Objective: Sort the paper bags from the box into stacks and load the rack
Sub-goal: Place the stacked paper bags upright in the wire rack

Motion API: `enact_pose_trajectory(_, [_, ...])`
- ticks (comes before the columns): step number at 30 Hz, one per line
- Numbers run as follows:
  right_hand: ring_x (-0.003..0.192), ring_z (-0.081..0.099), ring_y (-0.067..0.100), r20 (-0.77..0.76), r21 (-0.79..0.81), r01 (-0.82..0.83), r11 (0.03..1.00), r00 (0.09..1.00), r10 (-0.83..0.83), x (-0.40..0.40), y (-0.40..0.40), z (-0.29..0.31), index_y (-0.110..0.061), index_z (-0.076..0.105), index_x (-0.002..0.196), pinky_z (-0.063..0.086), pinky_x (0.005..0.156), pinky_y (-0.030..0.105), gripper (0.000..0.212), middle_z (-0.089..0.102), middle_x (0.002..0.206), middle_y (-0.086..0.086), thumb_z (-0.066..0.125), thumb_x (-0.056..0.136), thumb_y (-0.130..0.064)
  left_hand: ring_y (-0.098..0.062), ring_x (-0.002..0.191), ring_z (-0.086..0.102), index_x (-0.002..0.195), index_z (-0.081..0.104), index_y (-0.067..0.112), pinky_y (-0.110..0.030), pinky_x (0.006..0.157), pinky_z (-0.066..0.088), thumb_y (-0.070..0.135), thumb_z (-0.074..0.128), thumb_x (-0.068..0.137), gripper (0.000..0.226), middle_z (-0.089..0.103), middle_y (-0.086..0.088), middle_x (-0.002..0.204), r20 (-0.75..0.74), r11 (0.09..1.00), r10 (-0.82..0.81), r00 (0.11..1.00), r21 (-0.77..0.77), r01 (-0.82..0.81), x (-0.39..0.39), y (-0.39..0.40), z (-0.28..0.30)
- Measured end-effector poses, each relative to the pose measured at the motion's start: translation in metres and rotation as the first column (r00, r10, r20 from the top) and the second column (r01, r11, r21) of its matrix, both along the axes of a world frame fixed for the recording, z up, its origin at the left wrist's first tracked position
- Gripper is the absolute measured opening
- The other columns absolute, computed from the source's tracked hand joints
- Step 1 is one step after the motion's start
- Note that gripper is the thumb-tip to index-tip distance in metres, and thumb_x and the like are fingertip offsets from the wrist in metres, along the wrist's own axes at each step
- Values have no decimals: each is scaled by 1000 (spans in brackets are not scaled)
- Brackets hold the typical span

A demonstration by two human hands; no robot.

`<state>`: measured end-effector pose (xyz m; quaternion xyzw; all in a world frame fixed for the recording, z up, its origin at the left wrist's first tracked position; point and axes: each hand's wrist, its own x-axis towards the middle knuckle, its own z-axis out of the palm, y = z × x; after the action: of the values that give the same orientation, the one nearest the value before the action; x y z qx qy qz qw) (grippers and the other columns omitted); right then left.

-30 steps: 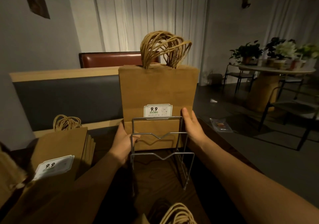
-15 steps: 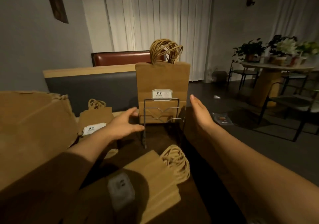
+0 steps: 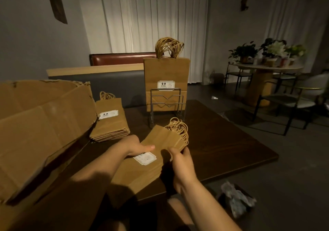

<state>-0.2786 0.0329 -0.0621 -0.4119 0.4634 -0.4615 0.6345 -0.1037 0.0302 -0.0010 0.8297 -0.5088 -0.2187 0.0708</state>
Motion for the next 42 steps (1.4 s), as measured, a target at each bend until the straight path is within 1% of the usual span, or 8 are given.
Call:
enact_pose_trajectory(3, [130,46,31,-142,-60,18,998,990,-26,20,-16,5,-17,29,150,43,106,51,89,30,154,5,70,72,-27,-31,123,55,144,39,5,-39,93,51,70,73,69,105,51,-15,142,-275,986,159,948,5,-165,-4,5,-1])
enact_pose_trajectory(7, [127,51,30,-268,-163,-38,986,963,-7,25,-35,4,-15,31,147,47,103,49,103,42,148,8,63,53,-43,-30,85,73,121,63,4,-46,80,60,38,87,69,67,75,-16,98,-683,949,252,686,36,-313,2,6,-6])
enact_pose_trajectory(13, [117,59,22,-313,-264,-180,948,945,92,6,-39,30,-24,31,145,51,99,46,92,56,135,1,71,65,-46,-33,82,74,117,64,0,-43,71,61,-2,69,85,32,74,-21,97,-905,872,-34,425,-235,-430,-12,26,10])
enact_pose_trajectory(20, [96,69,1,-201,-530,-271,804,961,192,-20,-26,75,-26,53,123,56,76,17,51,72,107,-10,80,80,-27,-15,94,73,113,56,24,-33,75,60,11,72,85,35,74,-1,106,-696,455,-417,584,-716,-529,-42,40,51])
enact_pose_trajectory(26, [111,66,11,-186,-517,-314,796,949,254,-18,-30,15,-22,49,129,55,90,26,58,70,118,-4,78,80,-12,-13,116,60,126,47,29,-37,101,47,29,73,82,51,65,8,120,-690,564,-201,696,-662,-493,-48,41,-19])
enact_pose_trajectory(30, [111,64,4,-250,-496,-376,782,925,286,-12,-46,13,-27,47,130,52,87,18,60,69,118,-12,78,81,-11,-13,124,55,148,28,30,-49,109,41,56,84,56,111,61,8,133,-722,686,-166,672,-574,-447,-33,41,-42])
enact_pose_trajectory(37, [122,58,6,-402,-431,-592,681,802,442,-22,-83,47,-42,34,131,50,102,31,65,60,133,-7,74,86,-18,6,116,57,130,32,53,-35,107,43,17,79,77,79,64,25,121,-595,693,-315,740,-677,-249,-15,23,-7])
enact_pose_trajectory(42, [115,53,-14,-539,-540,-631,556,768,347,-27,-145,147,-42,32,133,45,94,8,75,53,128,-24,77,80,-11,-8,126,52,138,32,33,-35,108,39,19,79,80,76,58,19,127,-455,616,-352,818,-771,-163,-4,-44,60])
